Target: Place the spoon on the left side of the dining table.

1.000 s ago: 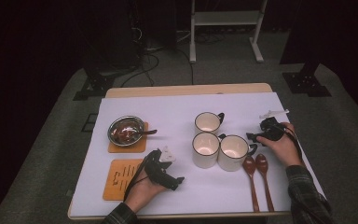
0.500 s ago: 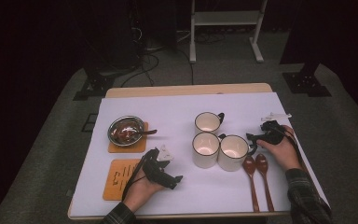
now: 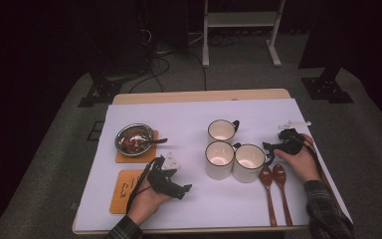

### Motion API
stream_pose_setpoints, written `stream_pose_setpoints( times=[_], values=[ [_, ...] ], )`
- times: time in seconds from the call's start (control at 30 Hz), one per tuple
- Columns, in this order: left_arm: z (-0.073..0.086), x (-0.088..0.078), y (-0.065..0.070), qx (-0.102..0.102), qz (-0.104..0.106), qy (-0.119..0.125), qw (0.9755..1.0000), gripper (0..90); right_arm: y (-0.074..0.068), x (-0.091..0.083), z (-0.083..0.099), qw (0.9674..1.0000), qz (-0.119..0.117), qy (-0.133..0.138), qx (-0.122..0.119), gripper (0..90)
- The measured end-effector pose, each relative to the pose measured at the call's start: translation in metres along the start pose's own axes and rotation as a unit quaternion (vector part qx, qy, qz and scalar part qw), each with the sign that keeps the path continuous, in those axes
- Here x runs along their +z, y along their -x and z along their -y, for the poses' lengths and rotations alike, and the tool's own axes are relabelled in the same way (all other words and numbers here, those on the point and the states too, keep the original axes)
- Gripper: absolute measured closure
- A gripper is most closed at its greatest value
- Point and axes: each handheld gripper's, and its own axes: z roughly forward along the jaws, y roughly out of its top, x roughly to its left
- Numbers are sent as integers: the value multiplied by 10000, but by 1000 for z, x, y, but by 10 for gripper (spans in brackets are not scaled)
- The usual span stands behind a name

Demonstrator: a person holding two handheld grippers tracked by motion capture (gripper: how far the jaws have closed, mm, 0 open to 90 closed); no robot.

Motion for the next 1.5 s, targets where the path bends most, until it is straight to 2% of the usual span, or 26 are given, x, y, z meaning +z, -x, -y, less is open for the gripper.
stream_pose_setpoints(
  times=[0.07,0.3,0.37,0.5,0.77,1.1,1.33,1.4,1.5],
  values=[
    [0,-2,-1,10,-8,46,10000,119,0,0,0,10000,1,0,-1,185],
    [0,-10,-6,-25,-39,145,9999,160,0,0,0,10000,-1,-5,3,185],
    [1,-13,-8,15,-39,202,9998,223,0,0,0,10000,-10,-6,8,185],
    [0,-16,-10,1,-1,206,9998,262,0,0,0,10000,-11,-6,8,185],
    [-1,-24,-16,-62,113,236,9996,451,0,0,0,10000,-9,-4,8,186],
    [-2,-32,-27,-204,60,206,9996,670,0,0,0,10000,-13,-9,19,185],
    [-3,-37,-36,-257,84,216,9994,868,0,0,0,10000,-14,-14,27,185],
    [-4,-38,-38,-282,63,214,9994,900,0,0,0,10000,-14,-14,28,185],
    [-6,-39,-40,-266,24,193,9995,900,0,0,0,10000,-15,-13,28,185]
  ],
)
